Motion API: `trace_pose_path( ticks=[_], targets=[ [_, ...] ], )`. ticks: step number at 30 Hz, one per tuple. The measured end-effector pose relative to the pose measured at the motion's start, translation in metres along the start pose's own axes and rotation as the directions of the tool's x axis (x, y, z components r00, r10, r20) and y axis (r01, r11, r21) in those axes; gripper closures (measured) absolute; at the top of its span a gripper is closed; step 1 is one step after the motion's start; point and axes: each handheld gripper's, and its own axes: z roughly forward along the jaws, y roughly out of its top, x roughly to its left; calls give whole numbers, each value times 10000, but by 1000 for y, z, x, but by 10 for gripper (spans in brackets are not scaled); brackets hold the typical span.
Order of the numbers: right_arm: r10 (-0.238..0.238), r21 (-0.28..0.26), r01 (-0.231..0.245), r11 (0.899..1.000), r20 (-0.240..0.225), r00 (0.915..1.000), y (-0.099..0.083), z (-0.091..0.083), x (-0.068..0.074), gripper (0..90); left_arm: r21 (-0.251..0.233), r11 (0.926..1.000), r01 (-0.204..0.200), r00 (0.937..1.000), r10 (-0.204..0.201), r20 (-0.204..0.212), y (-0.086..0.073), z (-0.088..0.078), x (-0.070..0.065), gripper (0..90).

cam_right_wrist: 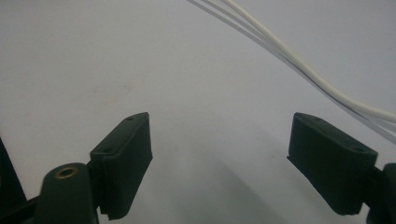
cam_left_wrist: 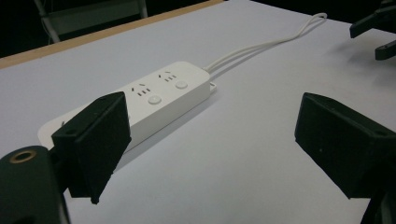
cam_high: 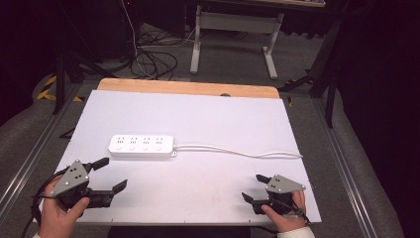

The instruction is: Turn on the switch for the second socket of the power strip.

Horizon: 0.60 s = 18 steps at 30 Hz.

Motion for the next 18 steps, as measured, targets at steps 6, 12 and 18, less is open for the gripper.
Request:
trace_pose_path(
  ticks=[6, 12, 18],
  targets=[
    [-12, -15, 12, 10000, -23, 10000, 0, 0, 0, 214, -99, 9999, 113, 9997, -110, 235, -17, 3, 2, 97],
    [-28, -28, 28, 10000, -36, 10000, 0, -1, 0, 214, 63, 9998, 202, 9998, -202, -66, -36, 9, 4, 94],
    [-48, -57, 48, 10000, -39, 10000, -1, -2, -2, 213, 321, 9995, -31, 10000, 29, 92, -47, 8, 6, 94]
  ],
)
